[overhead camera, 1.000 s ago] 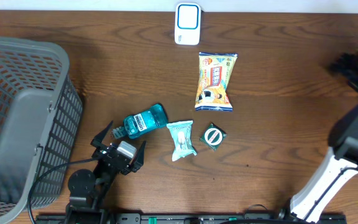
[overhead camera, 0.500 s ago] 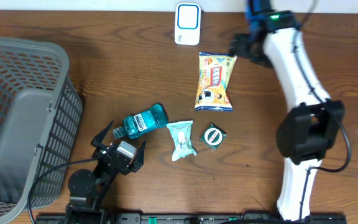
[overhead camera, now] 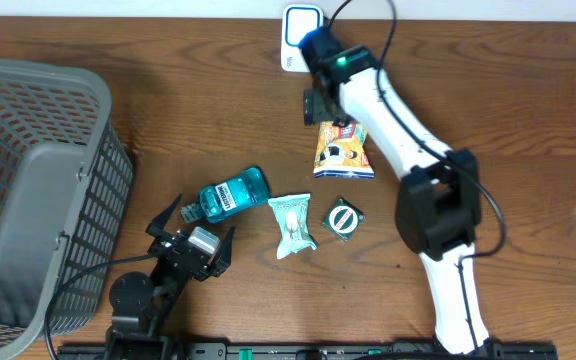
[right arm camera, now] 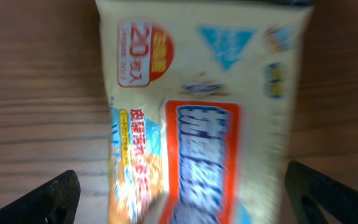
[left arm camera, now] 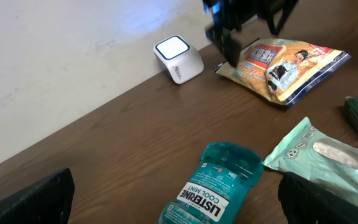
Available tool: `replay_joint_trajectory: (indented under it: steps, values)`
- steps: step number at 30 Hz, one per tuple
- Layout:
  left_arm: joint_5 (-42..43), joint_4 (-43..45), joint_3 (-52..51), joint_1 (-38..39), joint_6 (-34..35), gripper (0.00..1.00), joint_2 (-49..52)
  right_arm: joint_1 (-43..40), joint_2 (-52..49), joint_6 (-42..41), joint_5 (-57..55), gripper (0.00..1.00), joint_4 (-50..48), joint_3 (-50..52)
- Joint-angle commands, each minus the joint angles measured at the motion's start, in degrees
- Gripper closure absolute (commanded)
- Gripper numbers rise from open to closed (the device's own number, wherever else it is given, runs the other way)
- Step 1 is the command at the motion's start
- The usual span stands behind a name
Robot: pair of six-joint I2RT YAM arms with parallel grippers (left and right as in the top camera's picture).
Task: Scan the item barcode
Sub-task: 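Lift the yellow snack bag up to the white scanner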
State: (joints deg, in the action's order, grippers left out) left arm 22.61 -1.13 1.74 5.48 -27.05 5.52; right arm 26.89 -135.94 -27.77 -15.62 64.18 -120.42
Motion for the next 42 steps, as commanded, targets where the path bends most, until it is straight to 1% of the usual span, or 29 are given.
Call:
replay_joint_trajectory:
  steps: [1, 7, 9, 13, 14, 15, 17, 18, 19, 20, 21, 23, 27, 30, 32, 35, 36, 42]
  values:
    - [1.2, -1.1, -1.5, 0.2, -0.3, 0.02, 0.0, 0.6, -4.0, 0.4, -2.3, 0.01, 0.7, -0.7]
    - [1.2, -1.2, -1.5, 0.2, -0.3, 0.02, 0.0, 0.5, -8.6, 0.0, -2.0, 0.01, 7.7, -0.7]
    - [1.2, -1.2, -1.5, 0.2, -0.3, 0.02, 0.0, 0.4, -10.1, 0.5, -1.7, 0.07, 10.3, -0.7]
    - [1.2, -1.2, -1.5, 0.2, -0.3, 0.02, 0.0, 0.1, -12.3, 2.7, -1.7, 0.17, 11.7, -0.7]
    - [1.2, -1.1, -1.5, 0.2, -0.3, 0.02, 0.0, 0.0, -12.5, 3.8, -1.7, 0.25, 11.9, -0.7]
    - [1.2, -1.2, -1.5, 0.2, -0.3, 0.02, 0.0, 0.0, -12.9, 5.0, -1.9, 0.29, 11.9, -0.7]
    - [1.2, -1.2, -1.5, 0.2, -0.3, 0.02, 0.0, 0.0, -12.9, 7.1, -2.1, 0.31, 12.2, -0.7]
    - [1.2, -1.1, -1.5, 0.2, -0.3, 0.02, 0.0, 0.0, -12.9, 8.1, -2.1, 0.36, 12.2, -0.7]
    - [1.2, -1.1, -1.5, 0.2, -0.3, 0.02, 0.0, 0.0, -12.9, 8.3, -2.1, 0.43, 12.1, -0.7]
    - [1.2, -1.2, -1.5, 0.2, -0.3, 0.02, 0.0, 0.0, -12.9, 8.4, -1.7, 0.53, 12.1, -0.7]
    - [1.2, -1.1, -1.5, 0.2, -0.3, 0.02, 0.0, 0.0, -12.9, 10.2, 0.5, 0.73, 12.1, -0.9]
    - [1.2, -1.2, -1.5, 0.2, -0.3, 0.02, 0.0, -0.1, -12.9, 13.3, 5.4, 0.98, 12.7, -2.2]
    - [1.2, -1.2, -1.5, 0.2, -0.3, 0.02, 0.0, -1.6, -12.8, 17.9, 23.1, 0.99, 20.0, -9.2]
    - [1.2, -1.2, -1.5, 0.2, -0.3, 0.02, 0.0, -3.9, -12.8, 25.2, 38.7, 0.99, 27.5, -15.5]
    - [1.2, -1.1, -1.5, 0.2, -0.3, 0.02, 0.0, -5.7, -12.8, 28.4, 47.4, 0.99, 33.0, -18.9]
    - [1.2, -1.2, -1.5, 0.2, -0.3, 0.02, 0.0, -8.2, -11.7, 27.9, 55.7, 0.98, 33.4, -19.6]
    - [1.2, -1.1, -1.5, 0.2, -0.3, 0.02, 0.0, -9.7, -11.3, 27.4, 60.7, 0.99, 33.4, -19.6]
    - [1.2, -1.2, -1.5, 0.2, -0.3, 0.02, 0.0, -13.7, -11.2, 29.8, 81.0, 0.99, 33.3, -19.5]
